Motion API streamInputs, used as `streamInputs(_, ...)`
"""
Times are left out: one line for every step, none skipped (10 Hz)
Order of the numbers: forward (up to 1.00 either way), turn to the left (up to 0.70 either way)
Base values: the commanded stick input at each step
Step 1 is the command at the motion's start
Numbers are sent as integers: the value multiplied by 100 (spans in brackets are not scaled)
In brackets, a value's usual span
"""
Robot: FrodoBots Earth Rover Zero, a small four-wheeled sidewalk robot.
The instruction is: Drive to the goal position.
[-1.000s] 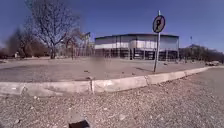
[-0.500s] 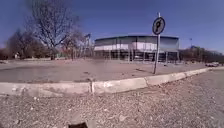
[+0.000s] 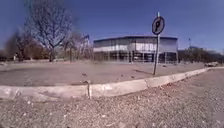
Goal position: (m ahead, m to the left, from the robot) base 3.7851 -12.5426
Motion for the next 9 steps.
streamInputs(0, 0)
streamInputs(0, 0)
streamInputs(0, 0)
streamInputs(0, -5)
streamInputs(0, -24)
streamInputs(0, -43)
streamInputs(0, 0)
streamInputs(0, 0)
streamInputs(0, 0)
